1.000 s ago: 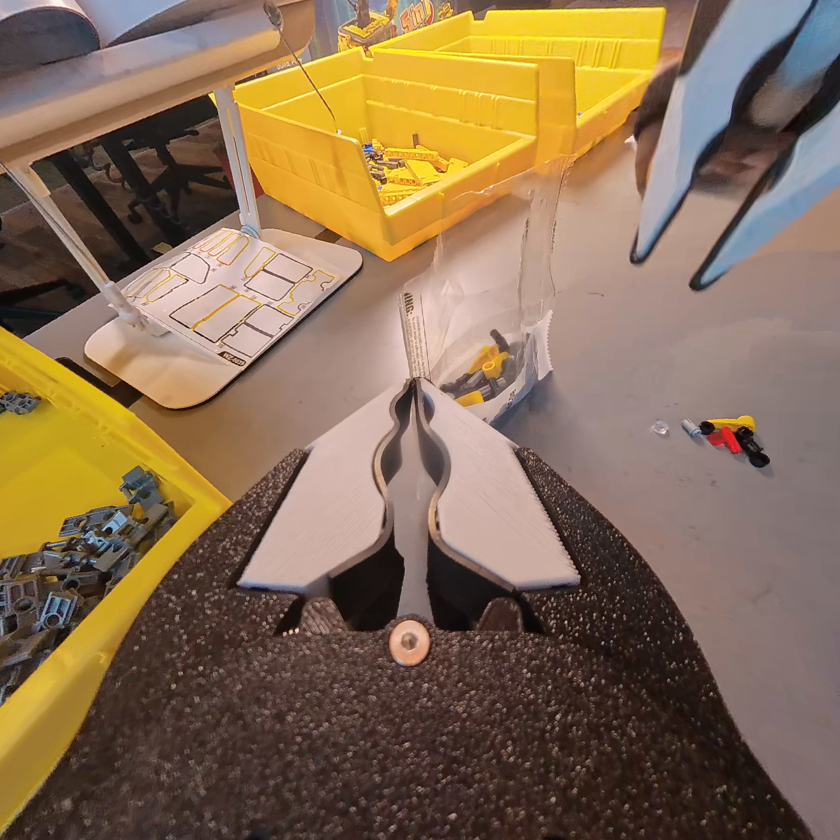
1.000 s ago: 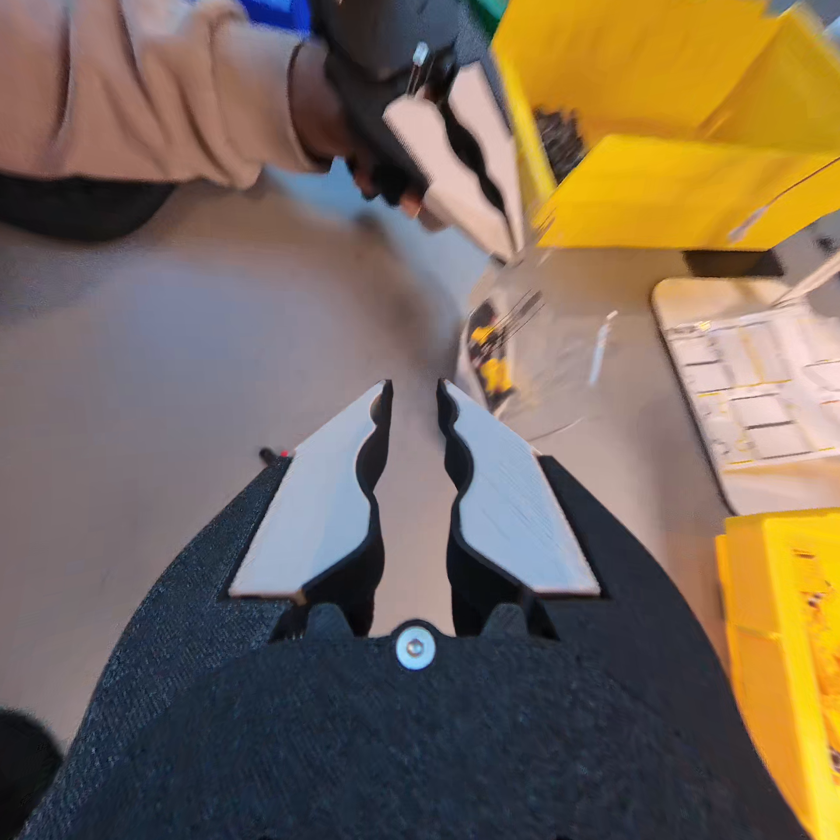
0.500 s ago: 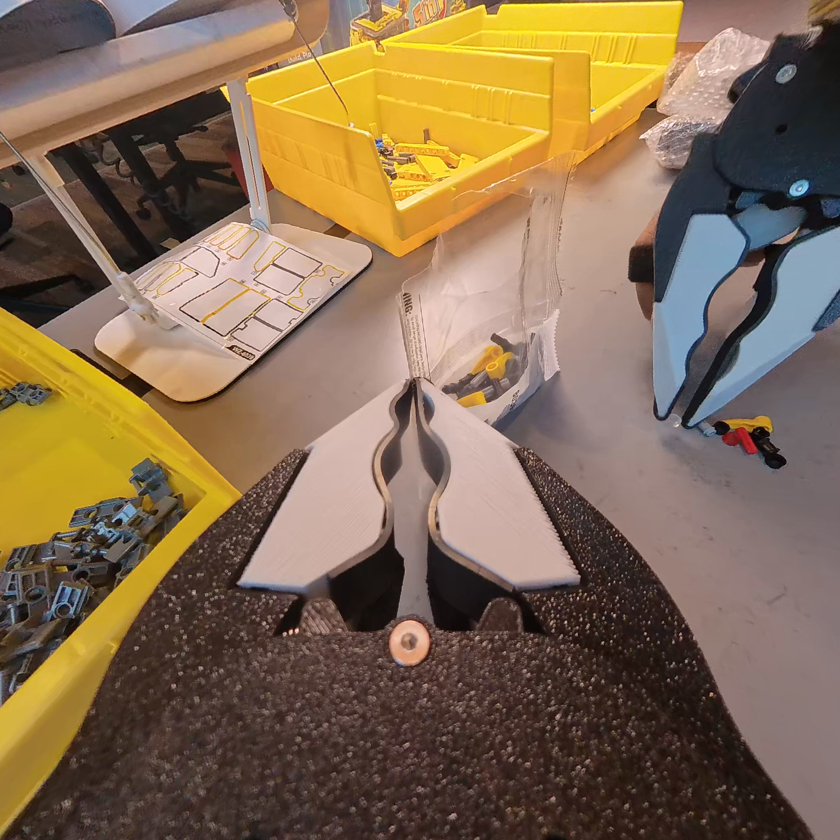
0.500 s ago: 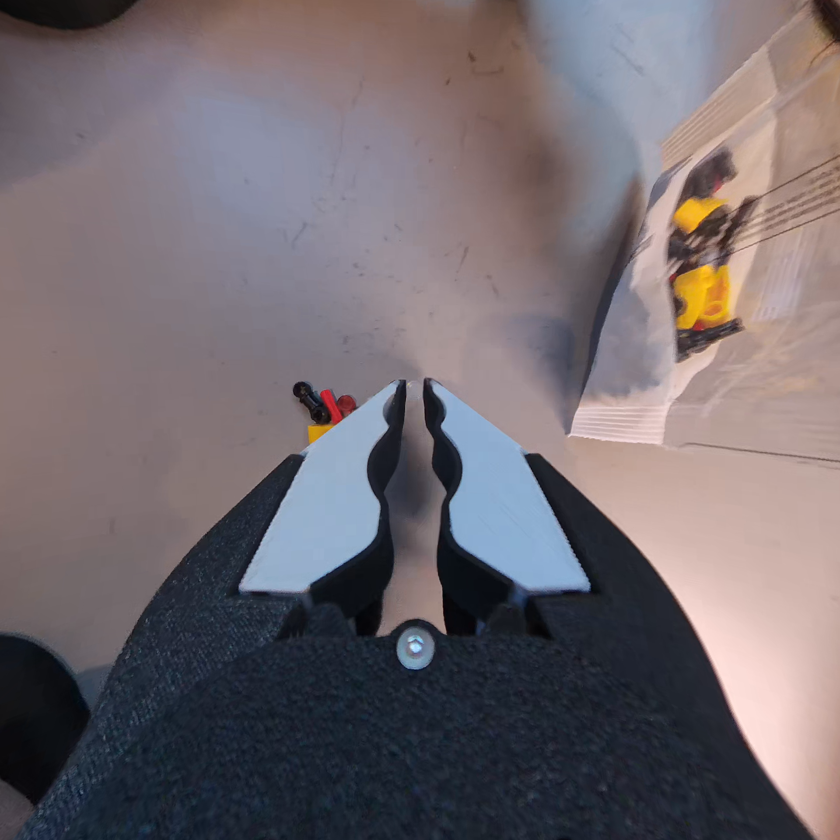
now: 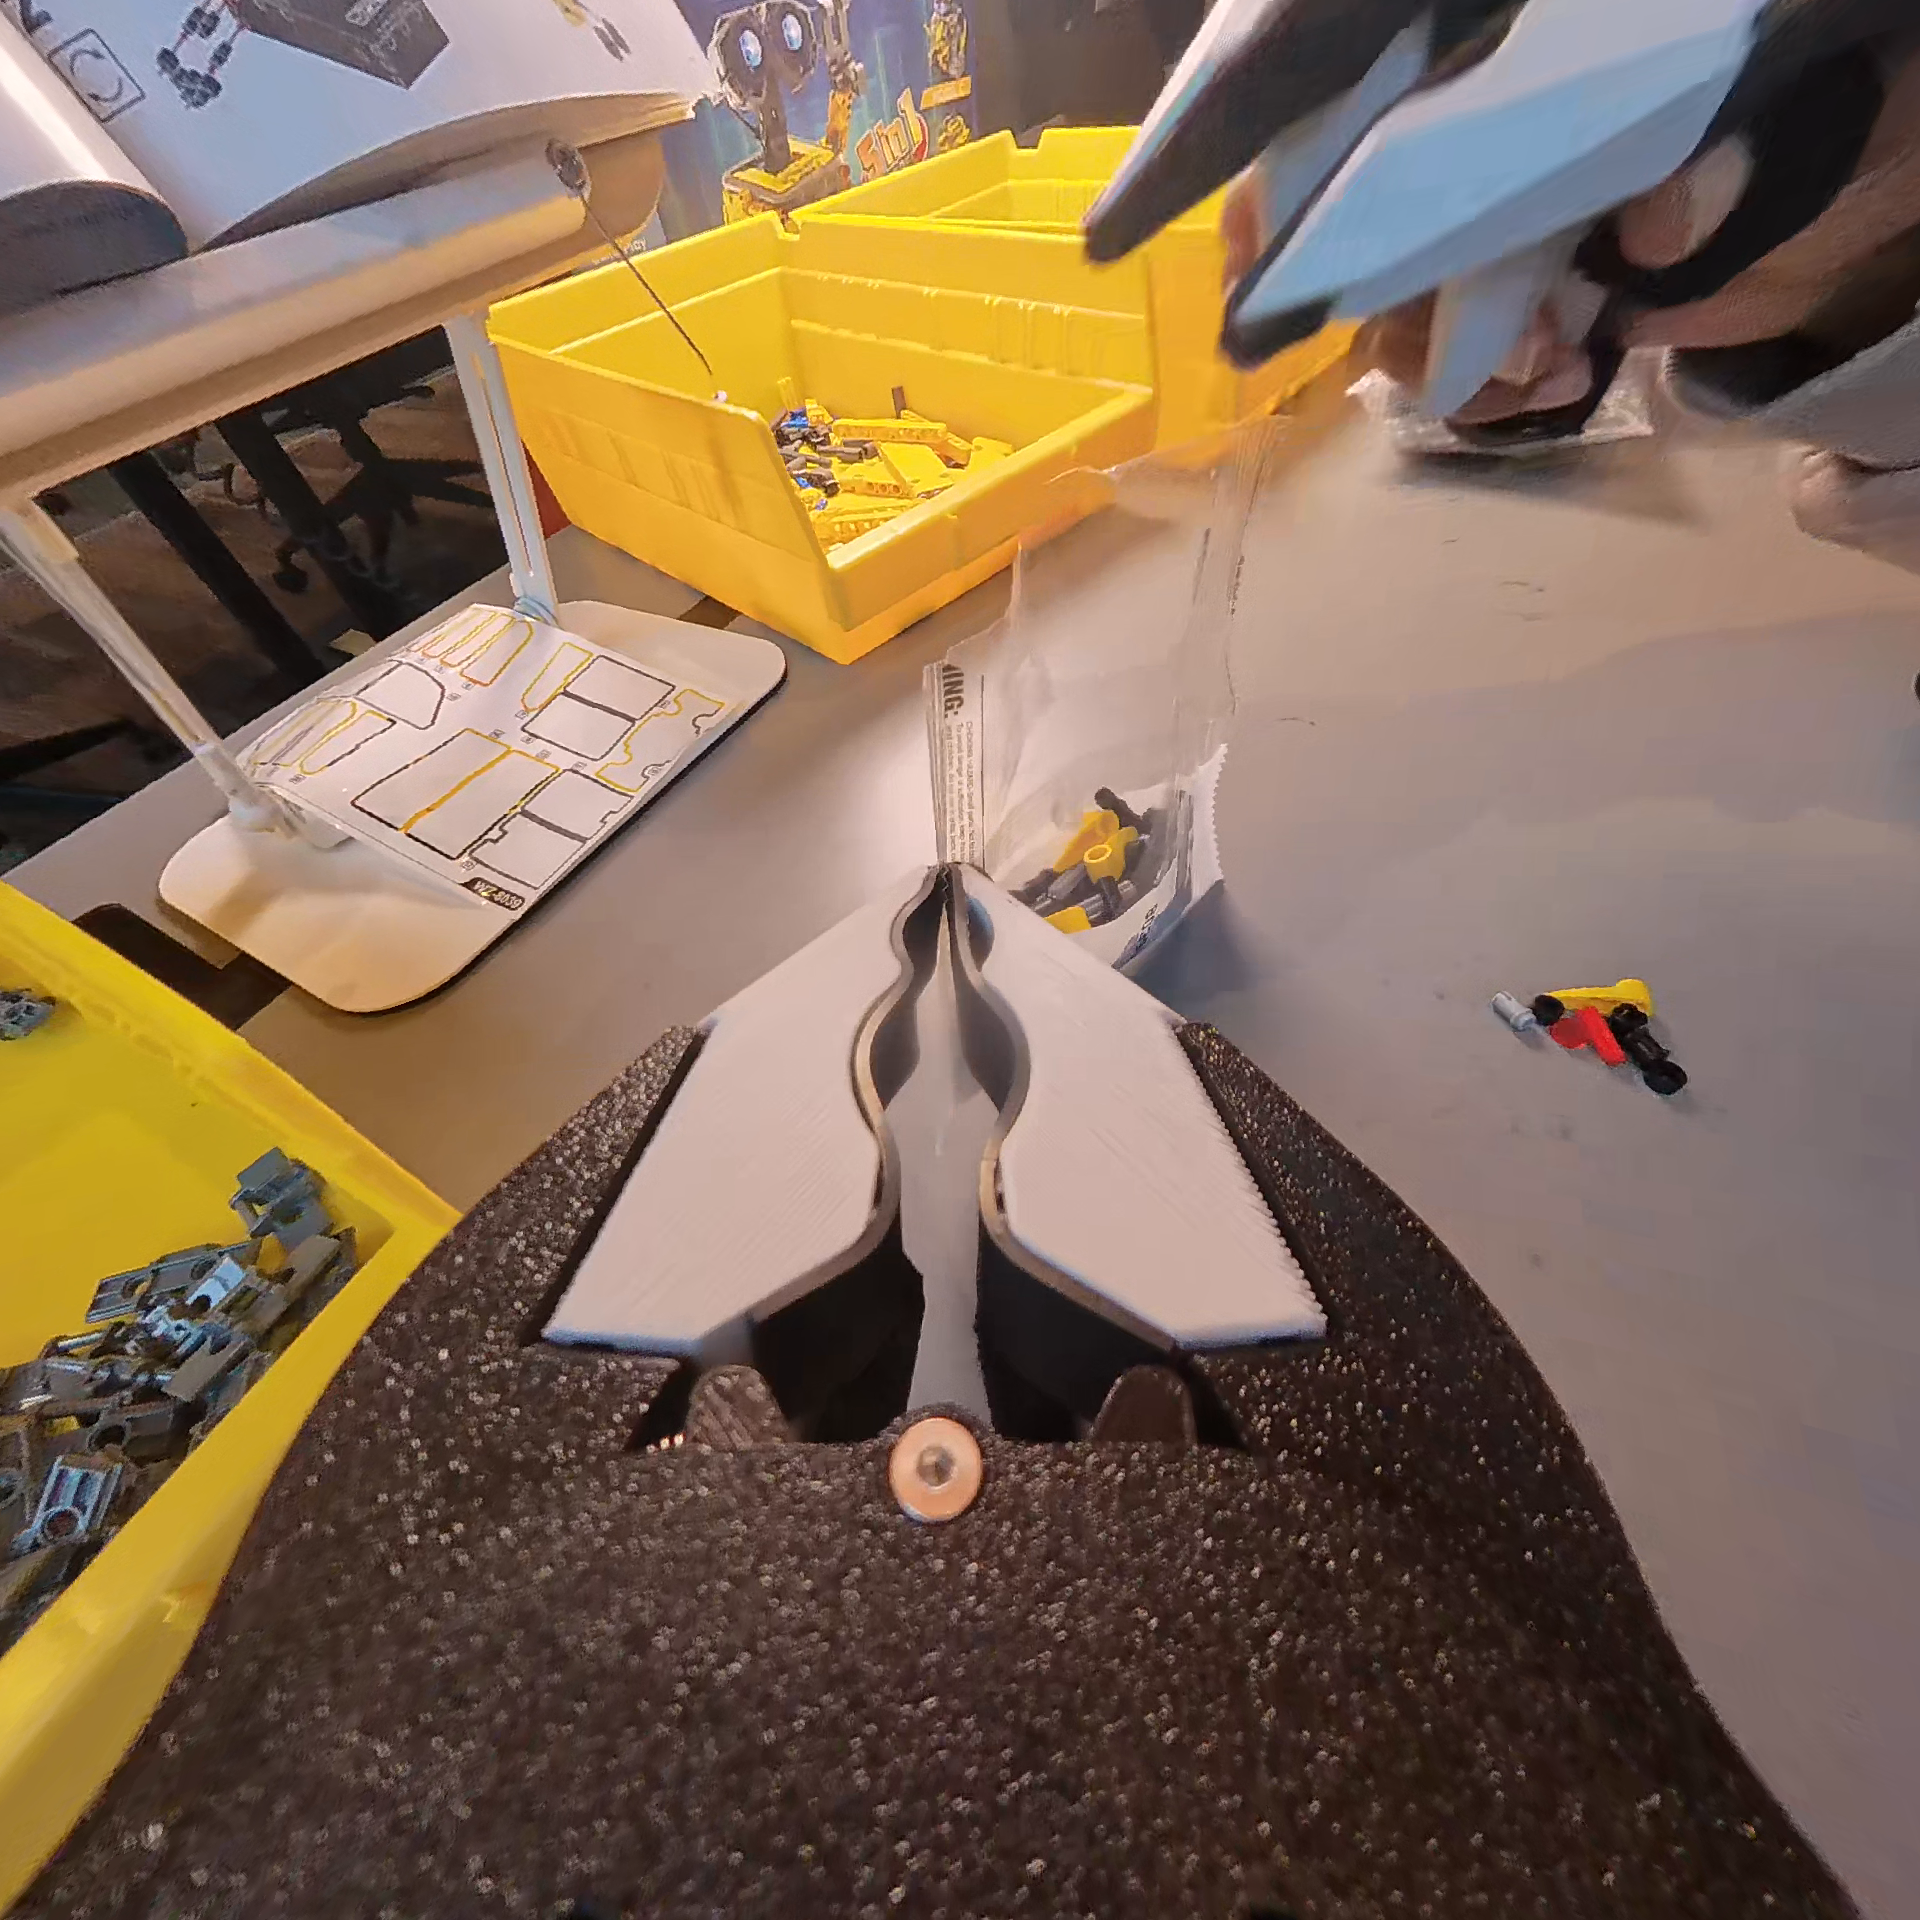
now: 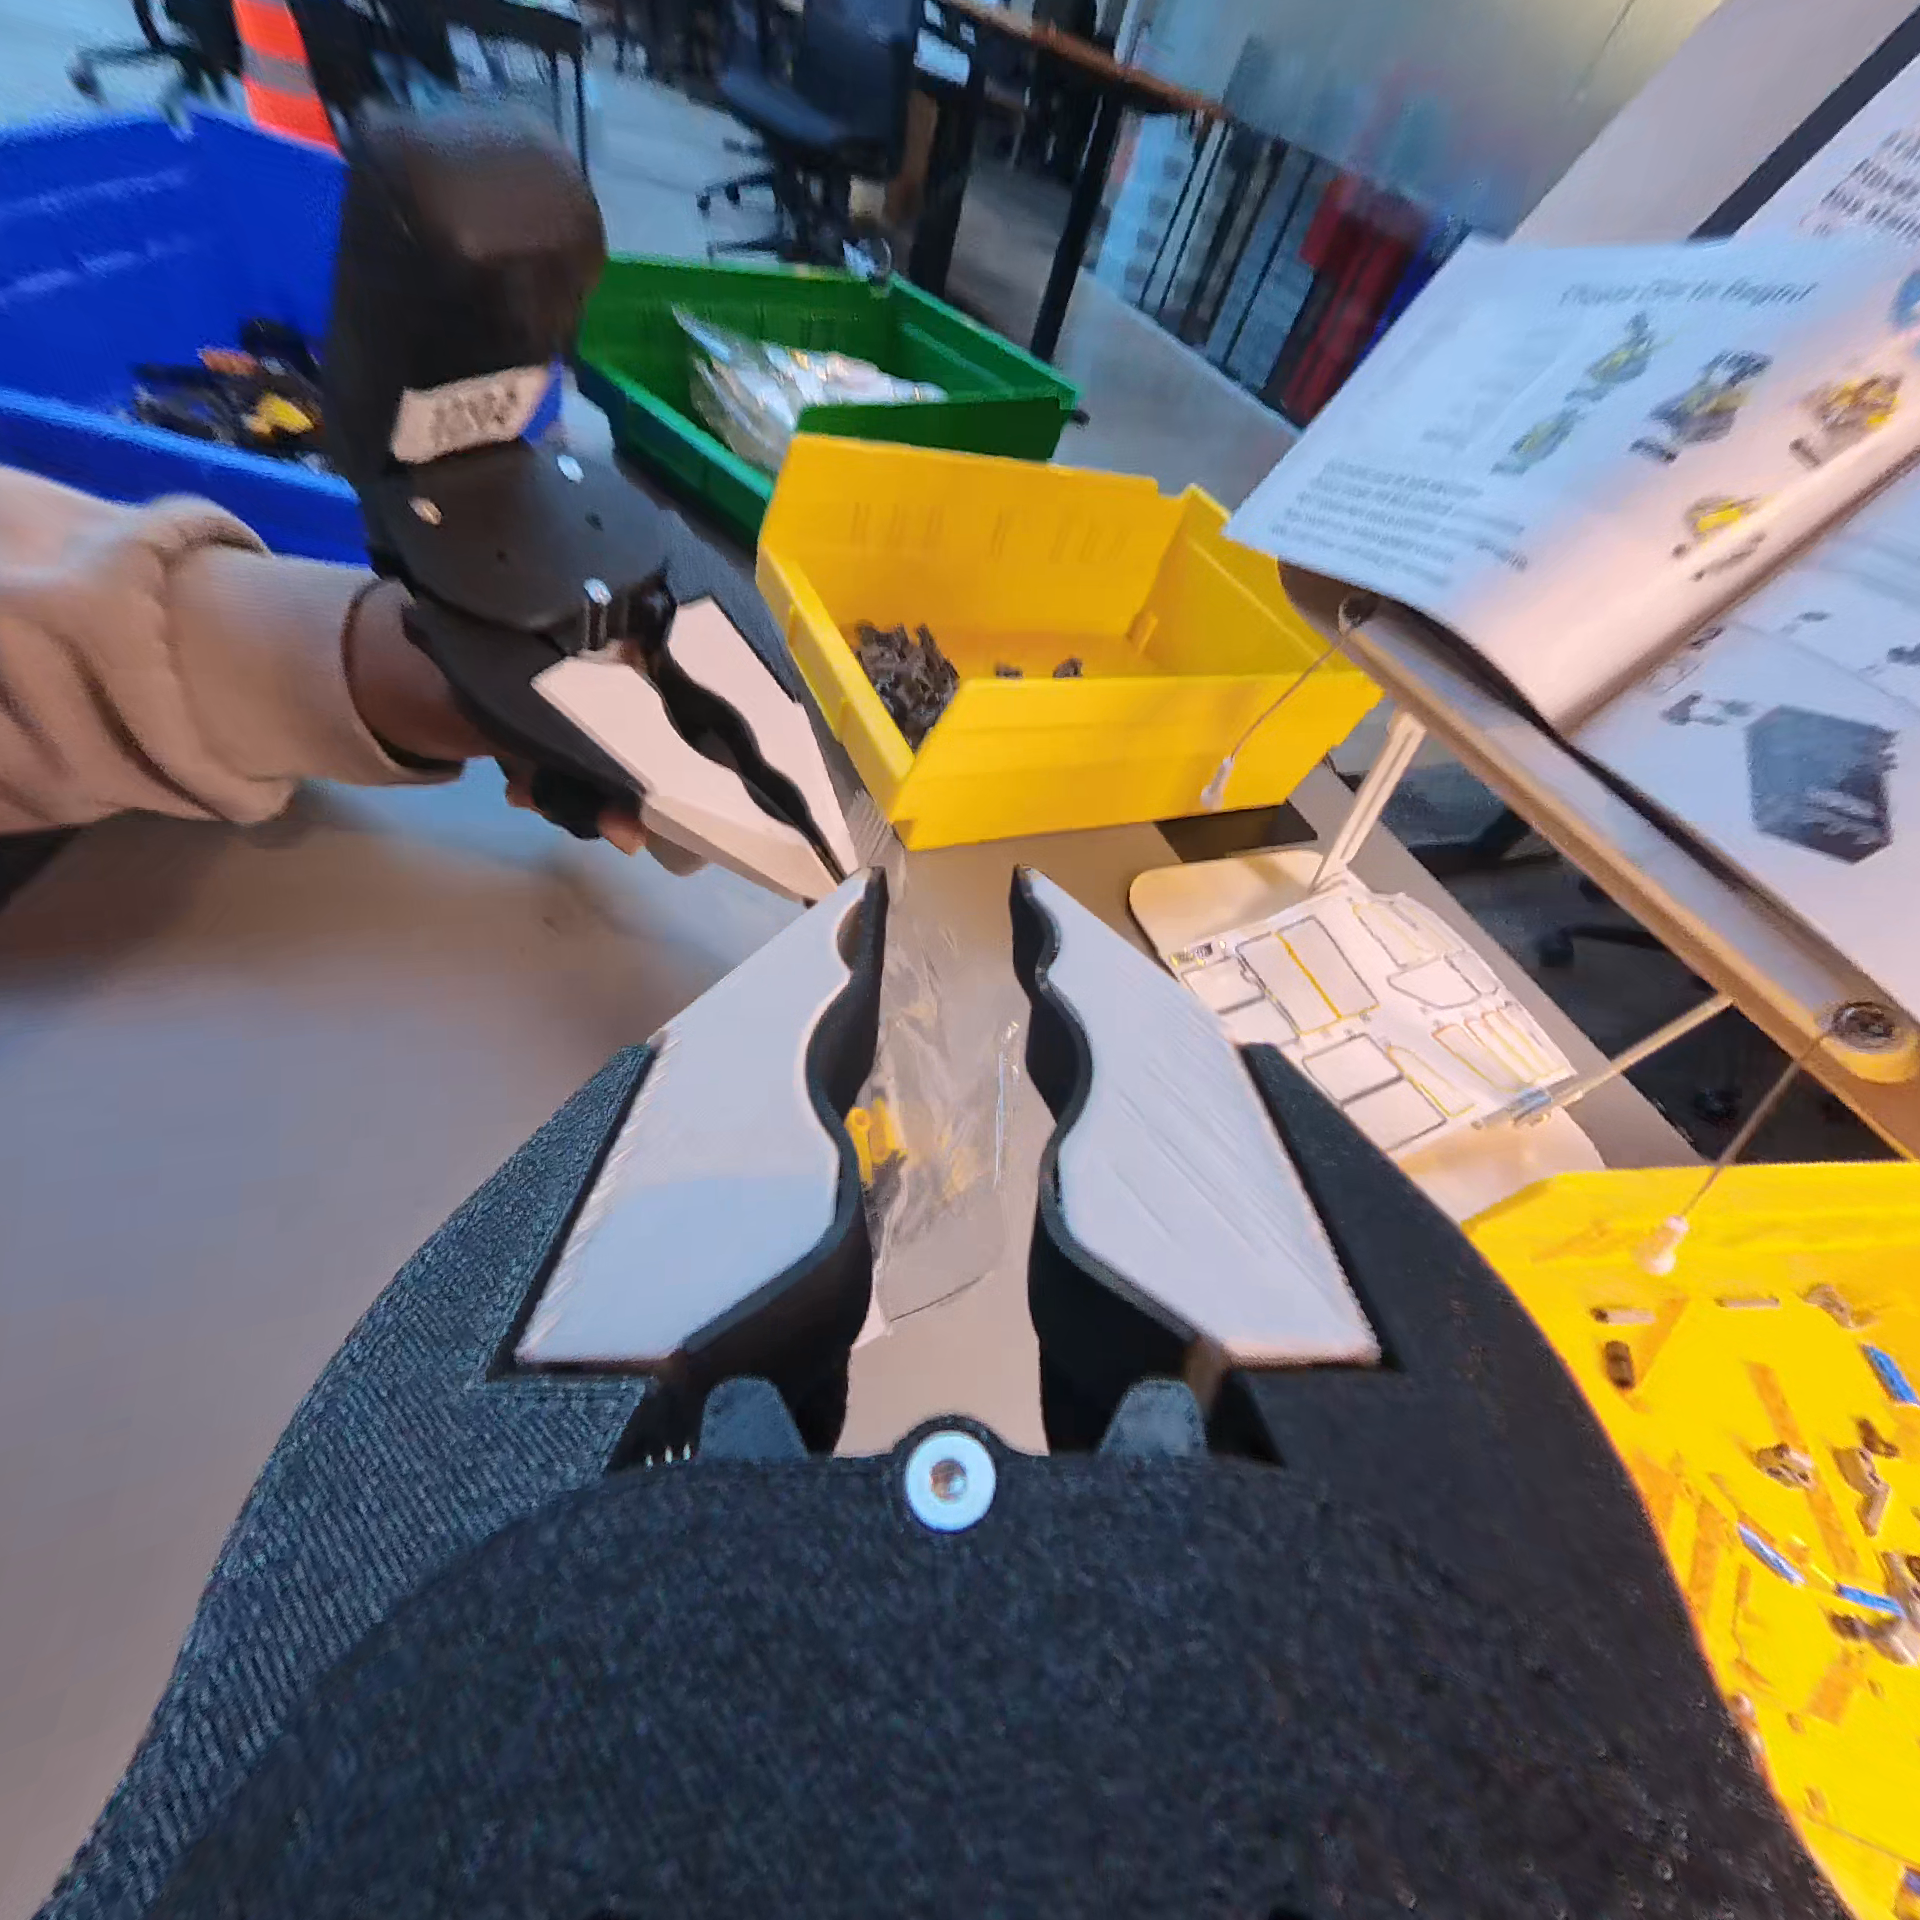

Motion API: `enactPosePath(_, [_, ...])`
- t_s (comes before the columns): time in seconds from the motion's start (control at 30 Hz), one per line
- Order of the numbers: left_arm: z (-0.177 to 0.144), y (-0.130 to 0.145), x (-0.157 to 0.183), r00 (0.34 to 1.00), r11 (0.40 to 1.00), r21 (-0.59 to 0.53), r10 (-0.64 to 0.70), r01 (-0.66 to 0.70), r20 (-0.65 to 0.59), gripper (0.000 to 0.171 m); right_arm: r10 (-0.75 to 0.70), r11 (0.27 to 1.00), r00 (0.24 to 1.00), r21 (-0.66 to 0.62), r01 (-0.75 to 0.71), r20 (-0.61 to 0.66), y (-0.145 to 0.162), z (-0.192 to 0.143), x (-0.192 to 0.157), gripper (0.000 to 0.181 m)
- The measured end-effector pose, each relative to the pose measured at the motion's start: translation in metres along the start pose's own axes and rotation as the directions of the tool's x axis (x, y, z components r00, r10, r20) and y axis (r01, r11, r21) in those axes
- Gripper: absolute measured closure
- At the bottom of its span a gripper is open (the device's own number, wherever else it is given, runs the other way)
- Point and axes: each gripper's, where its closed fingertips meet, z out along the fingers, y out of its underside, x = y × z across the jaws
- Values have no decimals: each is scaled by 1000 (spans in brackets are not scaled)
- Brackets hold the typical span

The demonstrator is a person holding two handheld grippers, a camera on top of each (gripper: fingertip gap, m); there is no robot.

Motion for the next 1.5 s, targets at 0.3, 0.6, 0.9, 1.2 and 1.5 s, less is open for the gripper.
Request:
enactPosePath(0.3, [-3,7,-22,994,999,-18,-48,50,94,171,87,890,849,-424,169,521,103,-22,-94,163])
enactPosePath(0.6, [-5,9,-25,993,998,-19,-53,55,102,171,104,822,790,-499,273,604,141,-23,-116,165])
enactPosePath(0.9, [-6,9,-27,993,998,-16,-52,54,106,171,92,815,793,-503,287,602,146,-19,-118,174])
enactPosePath(1.2, [-3,1,-11,999,1000,14,-20,20,30,171,-62,988,940,-115,106,335,36,-2,-58,177])
enactPosePath(1.5, [0,-9,7,1000,999,43,13,-12,-19,171,-83,995,996,-55,81,-31,12,-2,6,161])
